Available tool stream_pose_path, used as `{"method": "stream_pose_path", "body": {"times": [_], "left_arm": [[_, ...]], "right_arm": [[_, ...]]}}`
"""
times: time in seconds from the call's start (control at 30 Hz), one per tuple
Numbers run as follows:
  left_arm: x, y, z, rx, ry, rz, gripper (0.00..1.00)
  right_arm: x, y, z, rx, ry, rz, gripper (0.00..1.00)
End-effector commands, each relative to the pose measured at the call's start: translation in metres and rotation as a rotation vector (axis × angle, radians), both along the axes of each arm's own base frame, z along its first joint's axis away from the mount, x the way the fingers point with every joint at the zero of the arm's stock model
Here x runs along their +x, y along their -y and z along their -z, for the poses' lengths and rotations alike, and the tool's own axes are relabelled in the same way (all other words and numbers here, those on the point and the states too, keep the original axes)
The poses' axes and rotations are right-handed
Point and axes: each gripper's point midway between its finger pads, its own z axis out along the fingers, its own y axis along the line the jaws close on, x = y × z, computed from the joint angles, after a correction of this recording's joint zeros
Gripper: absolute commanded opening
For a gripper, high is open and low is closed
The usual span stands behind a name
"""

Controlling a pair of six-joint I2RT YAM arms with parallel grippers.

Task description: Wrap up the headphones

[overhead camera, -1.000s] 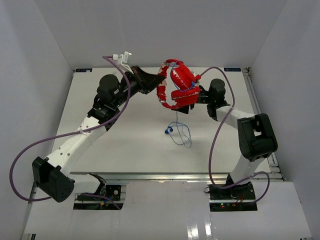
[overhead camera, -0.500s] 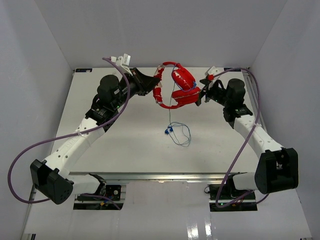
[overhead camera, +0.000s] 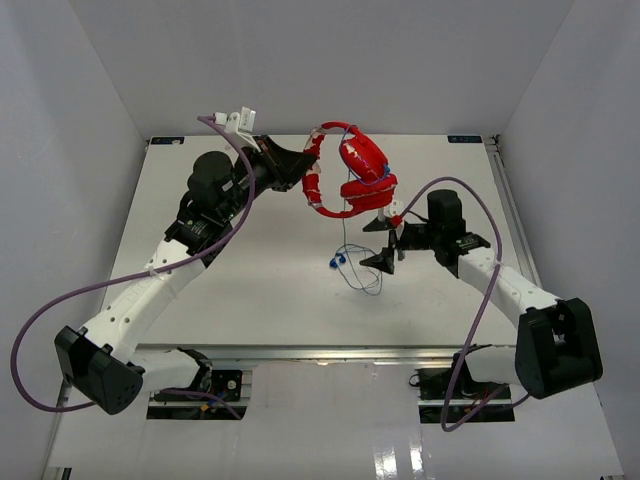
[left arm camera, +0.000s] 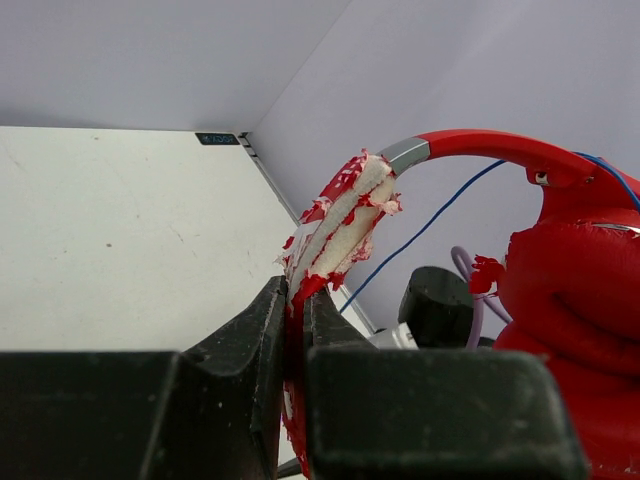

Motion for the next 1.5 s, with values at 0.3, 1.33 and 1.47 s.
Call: {"method": "stream_pose_path", "body": {"times": [0.3, 1.33, 1.47], "left_arm": [[-0.019, -0.007, -0.061, -0.144, 0.087, 0.019, 0.0], [0.104, -0.128, 0.095, 0.604, 0.139, -0.865, 0.0], [0.09, -0.112, 0.153, 0.738, 0.117, -0.675, 0.0]], "right_arm": [[0.005, -0.095, -0.016, 0.209, -0.176, -0.037, 0.96], [-0.005, -0.029, -0.094, -0.355, 0.437, 0.254, 0.08], [0.024, -0.01, -0.137, -0.379, 0.566, 0.408, 0.08]]}}
